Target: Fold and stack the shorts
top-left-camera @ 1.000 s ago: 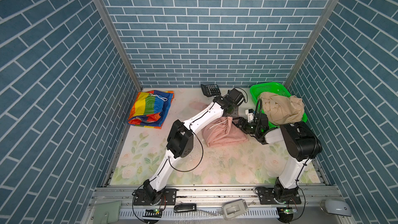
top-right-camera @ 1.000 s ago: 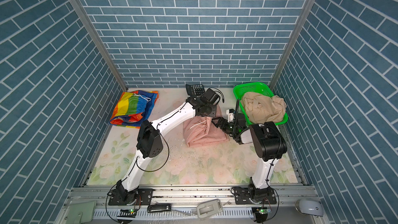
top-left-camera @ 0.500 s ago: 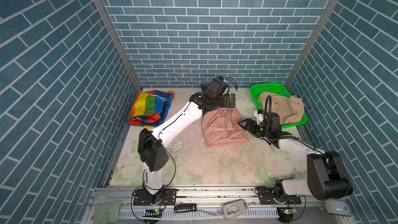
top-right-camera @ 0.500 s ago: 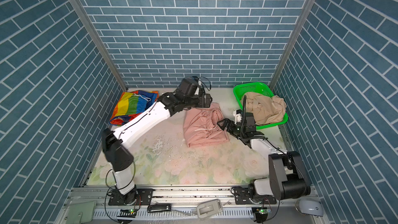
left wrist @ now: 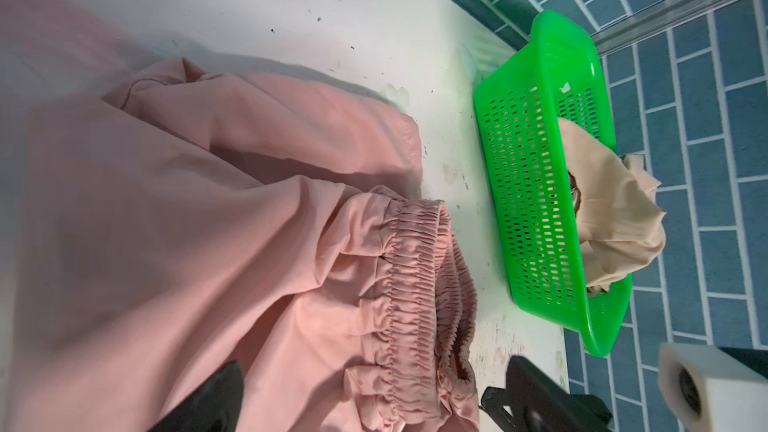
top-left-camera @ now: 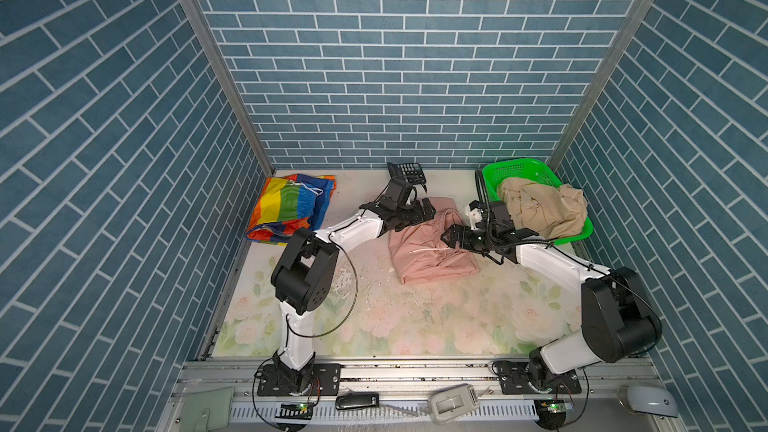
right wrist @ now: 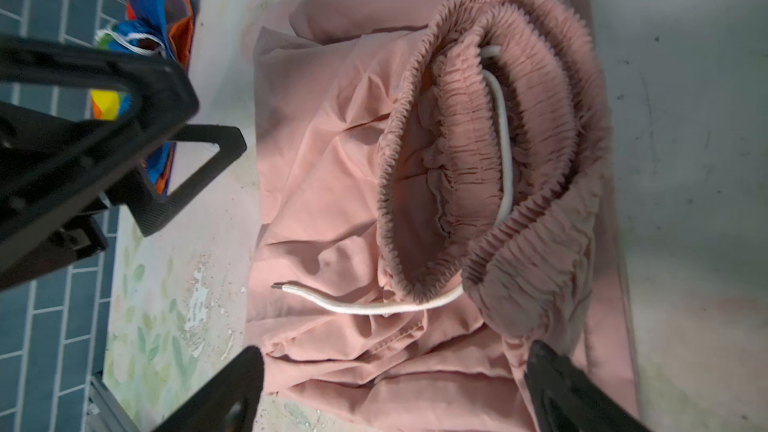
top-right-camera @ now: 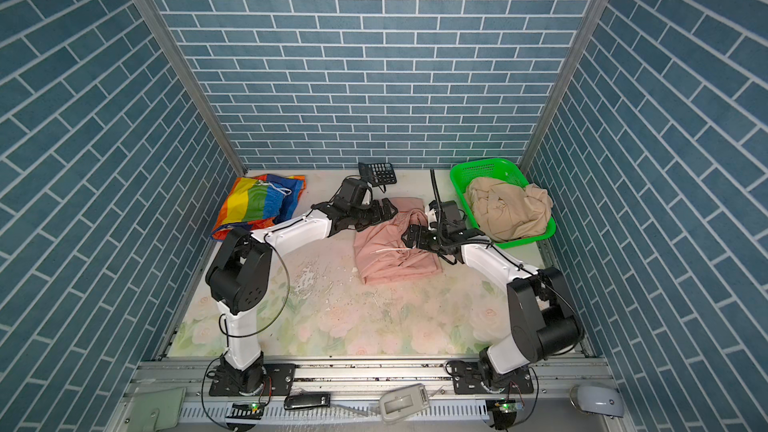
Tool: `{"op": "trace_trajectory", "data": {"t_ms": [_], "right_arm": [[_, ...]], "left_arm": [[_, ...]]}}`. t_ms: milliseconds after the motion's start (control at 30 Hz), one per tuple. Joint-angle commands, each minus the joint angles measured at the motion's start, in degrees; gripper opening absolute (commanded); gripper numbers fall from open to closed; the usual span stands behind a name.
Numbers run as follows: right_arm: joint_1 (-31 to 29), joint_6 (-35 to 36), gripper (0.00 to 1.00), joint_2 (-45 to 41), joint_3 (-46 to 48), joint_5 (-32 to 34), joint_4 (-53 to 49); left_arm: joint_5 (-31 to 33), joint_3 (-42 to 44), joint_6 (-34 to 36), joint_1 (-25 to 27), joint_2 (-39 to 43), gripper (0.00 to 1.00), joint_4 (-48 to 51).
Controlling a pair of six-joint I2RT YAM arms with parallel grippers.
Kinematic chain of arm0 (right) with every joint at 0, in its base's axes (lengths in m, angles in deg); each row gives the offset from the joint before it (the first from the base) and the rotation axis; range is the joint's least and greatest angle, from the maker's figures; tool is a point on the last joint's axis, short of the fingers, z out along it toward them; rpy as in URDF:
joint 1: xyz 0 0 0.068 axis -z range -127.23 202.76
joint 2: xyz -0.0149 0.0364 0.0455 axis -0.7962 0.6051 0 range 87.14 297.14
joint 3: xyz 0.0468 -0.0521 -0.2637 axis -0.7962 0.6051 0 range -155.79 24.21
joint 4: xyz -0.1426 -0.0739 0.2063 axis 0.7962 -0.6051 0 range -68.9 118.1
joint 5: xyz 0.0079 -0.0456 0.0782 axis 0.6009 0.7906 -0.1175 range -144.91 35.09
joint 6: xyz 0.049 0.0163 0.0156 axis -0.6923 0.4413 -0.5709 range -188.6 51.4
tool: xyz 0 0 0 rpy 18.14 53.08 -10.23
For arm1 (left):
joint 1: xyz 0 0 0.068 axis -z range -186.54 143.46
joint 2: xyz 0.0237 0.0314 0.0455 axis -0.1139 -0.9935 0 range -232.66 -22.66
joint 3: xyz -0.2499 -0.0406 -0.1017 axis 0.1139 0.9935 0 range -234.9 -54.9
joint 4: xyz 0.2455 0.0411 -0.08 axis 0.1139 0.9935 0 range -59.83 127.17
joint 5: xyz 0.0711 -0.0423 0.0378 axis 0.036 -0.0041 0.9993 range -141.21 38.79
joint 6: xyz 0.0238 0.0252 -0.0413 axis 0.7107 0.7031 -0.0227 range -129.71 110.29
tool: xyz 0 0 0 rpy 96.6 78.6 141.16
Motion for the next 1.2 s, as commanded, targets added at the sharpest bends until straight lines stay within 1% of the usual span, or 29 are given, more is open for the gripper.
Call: {"op": "trace_trajectory", "data": {"t_ms": [0, 133, 233, 300, 433, 500, 600, 700, 733, 833, 900, 967, 1067, 1167], "right_arm": [[-1.0, 5.0, 0.97, 4.0, -4.3, 4.8, -4.9], [-1.9, 7.1, 0.89, 7.3, -7.9, 7.0, -5.9], [-2.0, 8.3, 0.87, 10.4, -11.0, 7.2, -6.9], [-2.0, 8.5, 0.86, 12.4, -12.7, 6.8, -7.1], [-2.2, 8.7, 0.81, 15.7, -15.6, 6.4, -7.4], [-2.3, 9.1, 0.76, 17.2, -16.9, 6.6, -8.1], [-2.3, 9.1, 0.68, 18.6, -17.9, 6.7, -8.4], [-2.3, 9.1, 0.54, 19.4, -18.5, 6.2, -8.4], [-2.3, 9.1, 0.49, 19.6, -18.5, 6.2, -8.4], [-2.3, 9.3, 0.35, 19.8, -18.8, 6.0, -8.4], [-2.3, 9.4, 0.27, 19.9, -18.8, 5.9, -8.5], [-2.2, 9.5, 0.18, 20.0, -18.7, 5.8, -8.5], [-2.1, 9.4, 0.07, 20.1, -18.8, 5.7, -8.3], [-1.7, 9.0, 0.00, 19.8, -19.2, 5.1, -8.0]], "left_arm": [[0.7, -4.9, 2.7, -2.3, -0.8, 1.00, 4.6], [3.1, -8.2, 7.4, -5.2, -2.6, 0.99, 11.0], [4.5, -13.6, 11.9, -6.5, -5.8, 0.98, 17.0], [4.7, -17.6, 14.5, -7.1, -8.8, 0.97, 21.6], [3.9, -24.2, 17.8, -7.6, -14.4, 0.93, 27.7], [3.3, -27.8, 19.0, -7.6, -17.1, 0.90, 30.4], [4.9, -33.1, 21.3, -7.6, -21.1, 0.86, 35.5], [6.3, -36.0, 22.8, -7.7, -23.9, 0.76, 37.8], [6.4, -36.0, 22.9, -7.8, -24.1, 0.71, 37.7], [7.1, -35.1, 22.6, -8.2, -24.2, 0.50, 36.5], [7.4, -34.4, 22.3, -8.6, -23.9, 0.42, 35.8], [7.5, -33.2, 22.1, -9.2, -23.3, 0.32, 35.2], [6.5, -30.2, 21.7, -10.3, -21.5, 0.15, 32.8], [6.1, -27.8, 22.0, -11.4, -19.4, 0.07, 31.2]]}}
